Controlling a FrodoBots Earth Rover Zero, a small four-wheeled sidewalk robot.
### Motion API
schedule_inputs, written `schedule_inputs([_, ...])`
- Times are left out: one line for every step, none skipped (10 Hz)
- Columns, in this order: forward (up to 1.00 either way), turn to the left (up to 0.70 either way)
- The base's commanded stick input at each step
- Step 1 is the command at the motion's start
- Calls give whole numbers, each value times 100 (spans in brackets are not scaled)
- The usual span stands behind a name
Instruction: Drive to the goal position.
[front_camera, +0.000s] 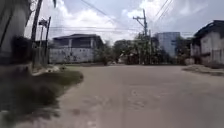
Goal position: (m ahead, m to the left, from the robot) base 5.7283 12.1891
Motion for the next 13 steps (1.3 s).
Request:
schedule_inputs([98,0])
schedule_inputs([98,0])
schedule_inputs([98,0])
schedule_inputs([98,0])
schedule_inputs([98,0])
schedule_inputs([98,0])
schedule_inputs([98,0])
schedule_inputs([98,0])
schedule_inputs([98,0])
schedule_inputs([98,0])
schedule_inputs([98,0])
schedule_inputs([98,0])
schedule_inputs([98,0])
